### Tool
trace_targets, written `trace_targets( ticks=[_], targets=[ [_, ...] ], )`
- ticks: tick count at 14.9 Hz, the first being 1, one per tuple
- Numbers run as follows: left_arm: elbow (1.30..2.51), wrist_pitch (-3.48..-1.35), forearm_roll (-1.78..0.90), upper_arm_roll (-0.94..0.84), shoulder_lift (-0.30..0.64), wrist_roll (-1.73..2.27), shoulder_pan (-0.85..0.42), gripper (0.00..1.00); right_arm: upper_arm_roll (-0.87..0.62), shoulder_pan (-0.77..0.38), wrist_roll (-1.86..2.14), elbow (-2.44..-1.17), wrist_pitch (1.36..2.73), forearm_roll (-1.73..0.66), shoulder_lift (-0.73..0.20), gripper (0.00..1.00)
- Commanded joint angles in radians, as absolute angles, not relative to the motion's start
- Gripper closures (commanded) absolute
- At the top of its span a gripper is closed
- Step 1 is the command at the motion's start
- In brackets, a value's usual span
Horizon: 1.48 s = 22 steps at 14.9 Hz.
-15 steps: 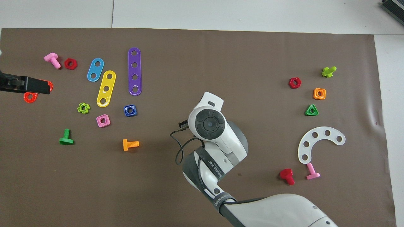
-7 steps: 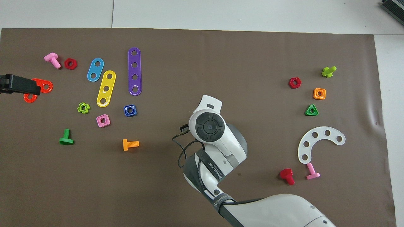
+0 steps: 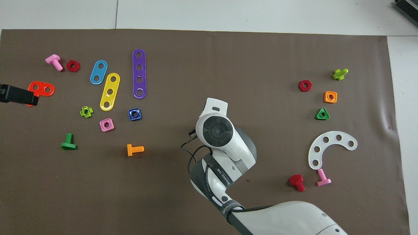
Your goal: Unscrew and place screws in storage area
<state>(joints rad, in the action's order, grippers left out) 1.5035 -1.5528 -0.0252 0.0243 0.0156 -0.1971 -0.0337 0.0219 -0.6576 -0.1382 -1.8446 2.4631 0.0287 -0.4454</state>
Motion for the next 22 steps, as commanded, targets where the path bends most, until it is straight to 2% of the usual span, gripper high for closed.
trace_targets(
  ticks=[1,3,8,13,15,18,22],
  targets=[
    [1.54,-1.548,-0.009,0.025,-0.014,-0.164,-0.031,0.0,0.018,-0.64,-0.1,-1.848,2.458,0.057,-0.431,1.0],
    [1.543,-1.536,-0.009,0.025,-0.015,-0.163,-0.028,0.0,0.02,-0.624,-0.103,-1.841,2.427,0.054,-0.399,1.0],
    [1.595,-1.54,-0.008,0.026,-0.044,-0.163,-0.025,0.0,0.02,-0.502,-0.098,-1.844,2.231,0.041,-0.22,1.0],
    [1.597,-1.537,-0.009,0.025,-0.046,-0.158,-0.028,0.0,0.02,-0.301,0.065,-1.906,2.106,0.041,-0.124,1.0],
    [1.597,-1.534,-0.009,0.026,-0.046,-0.158,-0.025,0.0,0.018,-0.22,0.116,-1.983,2.166,0.029,-0.106,1.0],
    [1.597,-1.535,-0.009,0.025,-0.046,-0.158,-0.026,0.0,0.02,-0.167,0.204,-2.107,2.347,-0.028,-0.107,1.0],
    [1.597,-1.534,-0.009,0.026,-0.046,-0.158,-0.026,0.0,0.02,-0.133,0.221,-2.163,2.436,-0.028,-0.126,1.0]
  ],
)
